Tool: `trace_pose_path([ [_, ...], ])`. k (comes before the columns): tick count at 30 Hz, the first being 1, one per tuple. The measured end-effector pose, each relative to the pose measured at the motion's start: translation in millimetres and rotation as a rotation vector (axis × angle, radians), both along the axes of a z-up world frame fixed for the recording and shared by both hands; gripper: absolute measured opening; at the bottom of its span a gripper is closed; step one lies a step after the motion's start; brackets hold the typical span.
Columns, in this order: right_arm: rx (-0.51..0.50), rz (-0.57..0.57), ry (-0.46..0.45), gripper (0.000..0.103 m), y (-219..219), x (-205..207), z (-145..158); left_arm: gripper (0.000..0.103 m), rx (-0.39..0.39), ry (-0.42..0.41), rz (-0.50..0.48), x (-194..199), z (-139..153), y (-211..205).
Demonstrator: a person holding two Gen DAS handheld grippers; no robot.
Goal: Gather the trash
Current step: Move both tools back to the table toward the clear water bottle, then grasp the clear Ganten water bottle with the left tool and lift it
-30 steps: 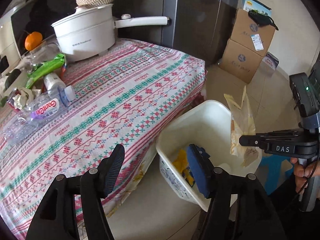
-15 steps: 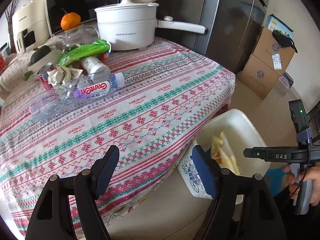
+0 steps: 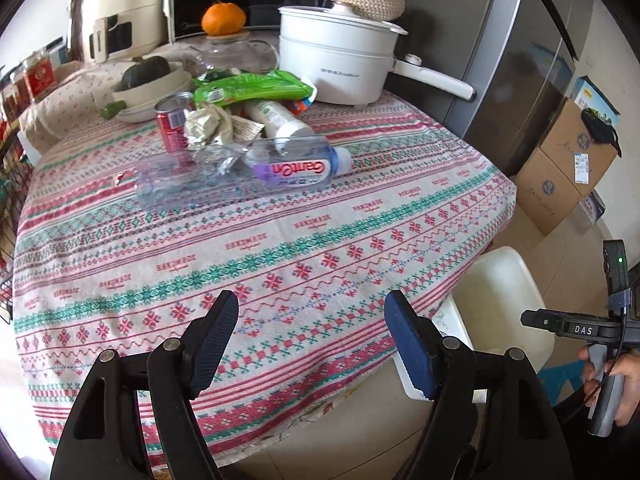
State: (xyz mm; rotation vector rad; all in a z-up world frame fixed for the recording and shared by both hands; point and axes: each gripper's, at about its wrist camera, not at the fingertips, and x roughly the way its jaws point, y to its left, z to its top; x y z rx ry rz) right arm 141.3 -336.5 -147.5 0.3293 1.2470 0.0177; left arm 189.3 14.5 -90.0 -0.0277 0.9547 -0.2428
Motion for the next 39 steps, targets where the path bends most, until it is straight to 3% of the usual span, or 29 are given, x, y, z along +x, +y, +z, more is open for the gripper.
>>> trace_pose_path([
  [4,-0.040,0.061,-0.002,0.069,17.5,11.1,10.3,0.078,0.020,-0.002,0.012,13.3,4.2,28.9],
  [9,-0.051,0.134,-0.052,0.075,43.9,34.9,33.6,0.078,0.118,-0.029,-0.089,40.9,11.9,42.1],
  [16,-0.035,0.195,-0.167,0.079,73.7,68.2,48.3,0.078,0.251,-0.004,-0.269,94.0,9.7,26.0],
  [21,-0.073,0.208,-0.176,0.079,71.9,85.9,45.3,0.078,0.385,0.017,-0.407,131.2,4.8,-6.0],
  [27,-0.076,0.174,-0.169,0.080,52.7,100.1,41.8,0.078,0.473,0.102,-0.523,174.0,-16.1,-40.2],
  [32,-0.030,0.139,-0.129,0.080,35.8,104.9,32.9,0.078,0.565,0.168,-0.571,185.0,-40.9,-56.3],
  [35,-0.012,0.118,-0.122,0.080,29.2,104.9,32.1,0.077,0.553,0.214,-0.583,178.5,-47.3,-59.4],
  [37,-0.004,0.108,-0.119,0.080,27.2,104.1,32.1,0.067,0.556,0.240,-0.589,171.1,-51.5,-61.2],
  [39,0.005,0.104,-0.115,0.080,27.3,102.9,31.9,0.063,0.545,0.271,-0.570,165.3,-54.7,-61.2],
])
